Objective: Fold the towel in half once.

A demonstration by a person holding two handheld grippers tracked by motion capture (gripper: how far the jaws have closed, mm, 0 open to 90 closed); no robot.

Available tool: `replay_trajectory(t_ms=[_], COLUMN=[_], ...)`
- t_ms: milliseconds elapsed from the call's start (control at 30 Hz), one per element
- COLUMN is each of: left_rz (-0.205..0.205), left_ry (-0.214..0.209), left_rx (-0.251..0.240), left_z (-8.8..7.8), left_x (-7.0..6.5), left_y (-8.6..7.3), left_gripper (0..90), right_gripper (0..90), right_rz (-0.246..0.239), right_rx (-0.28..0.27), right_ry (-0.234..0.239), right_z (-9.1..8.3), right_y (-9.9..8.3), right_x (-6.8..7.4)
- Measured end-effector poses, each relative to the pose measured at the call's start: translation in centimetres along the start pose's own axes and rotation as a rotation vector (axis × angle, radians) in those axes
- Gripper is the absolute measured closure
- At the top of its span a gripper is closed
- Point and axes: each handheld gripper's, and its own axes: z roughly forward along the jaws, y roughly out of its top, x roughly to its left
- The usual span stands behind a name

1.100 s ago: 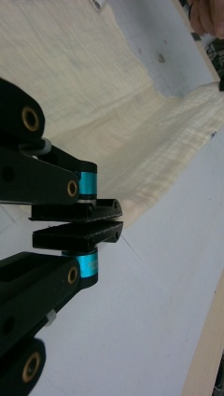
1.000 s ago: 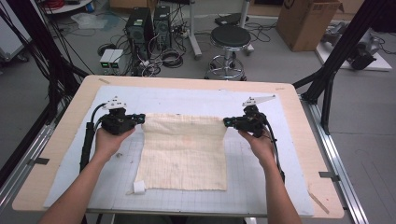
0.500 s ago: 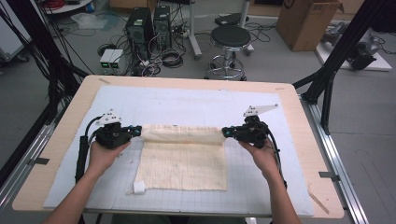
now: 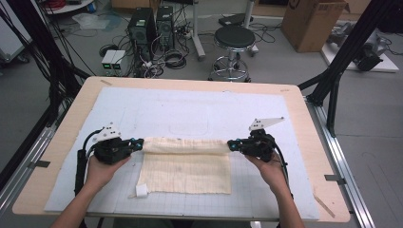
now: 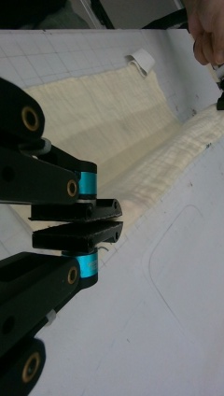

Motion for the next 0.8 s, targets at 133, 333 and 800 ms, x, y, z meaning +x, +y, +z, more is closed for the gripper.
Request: replay_trajectory(t_ms=[133, 333, 800], left_rz=[0.022, 0.016, 0.025], left_ry=[-0.009, -0.028, -0.068], left_rx=[0.002, 0.005, 0.028], left_z=[-0.5, -1.1, -1.9], left_x=[-0.7, -1.3, -2.4], left_y=[-0.3, -1.5, -3.9], left_gripper=[87.3, 87.3, 87.2], right_gripper=[87.2, 87.2, 87.0], right_rz=[-0.018, -0.02, -0.036], right_rx=[0.009, 0.003, 0.039], right_ry=[-0.004, 0.0, 0.018], right_z=[0.0, -0.1, 0.4], right_y=[-0.5, -1.3, -3.6], right_x=[0.7, 1.2, 2.9])
